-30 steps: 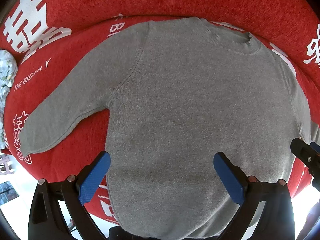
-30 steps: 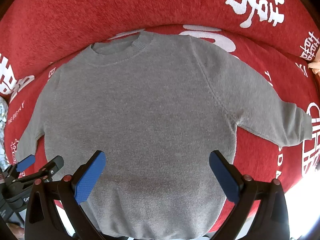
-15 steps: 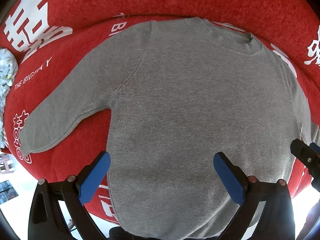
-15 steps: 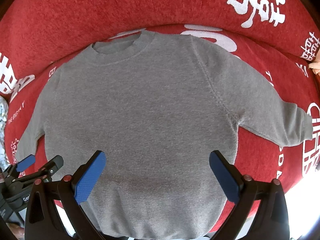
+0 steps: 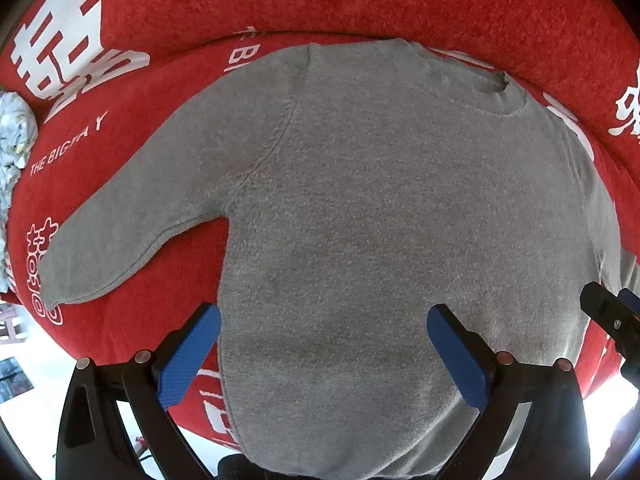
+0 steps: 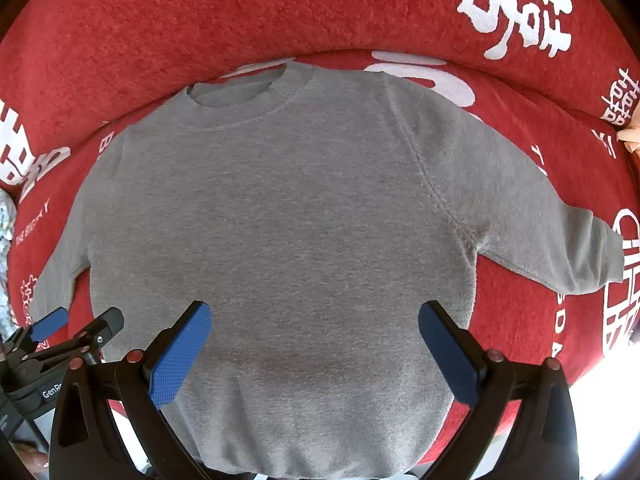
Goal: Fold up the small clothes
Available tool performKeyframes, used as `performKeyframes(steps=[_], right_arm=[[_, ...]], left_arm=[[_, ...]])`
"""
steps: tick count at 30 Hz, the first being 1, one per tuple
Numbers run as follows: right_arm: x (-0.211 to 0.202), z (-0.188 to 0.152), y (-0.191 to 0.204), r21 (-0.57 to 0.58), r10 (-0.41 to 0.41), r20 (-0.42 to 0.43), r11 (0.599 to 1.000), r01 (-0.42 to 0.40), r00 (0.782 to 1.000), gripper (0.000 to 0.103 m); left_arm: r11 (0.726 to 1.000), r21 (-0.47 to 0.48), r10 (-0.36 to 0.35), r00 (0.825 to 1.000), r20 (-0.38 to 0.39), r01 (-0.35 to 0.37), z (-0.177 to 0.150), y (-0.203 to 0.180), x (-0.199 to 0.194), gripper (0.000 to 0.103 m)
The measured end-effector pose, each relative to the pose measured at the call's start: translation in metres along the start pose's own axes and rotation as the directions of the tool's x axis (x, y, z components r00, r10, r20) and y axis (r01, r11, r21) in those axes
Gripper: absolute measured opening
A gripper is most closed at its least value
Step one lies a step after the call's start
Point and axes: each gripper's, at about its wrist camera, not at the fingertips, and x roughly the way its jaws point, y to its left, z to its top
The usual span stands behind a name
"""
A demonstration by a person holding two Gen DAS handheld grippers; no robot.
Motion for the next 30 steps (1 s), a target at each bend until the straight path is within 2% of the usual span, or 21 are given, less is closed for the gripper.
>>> performKeyframes(steps=[18,30], right_arm=[[-0.002,-0.004,0.006,-0.001,-0.003,0.006,1.000,0.003,1.000,0.103],[-0.003,-0.009,0.031,-0.033,-0.030,0.042,0.999,0.032,0.999,0.103]], left_arm=[[1.000,-0.002,-0.017,1.000,0.013,0.017,-0.002,0.005,-0.002,0.103],[0.998,-0.024,-0.050,0.999,0.019,0.050,-0.004,0.020,0.000,0.103]])
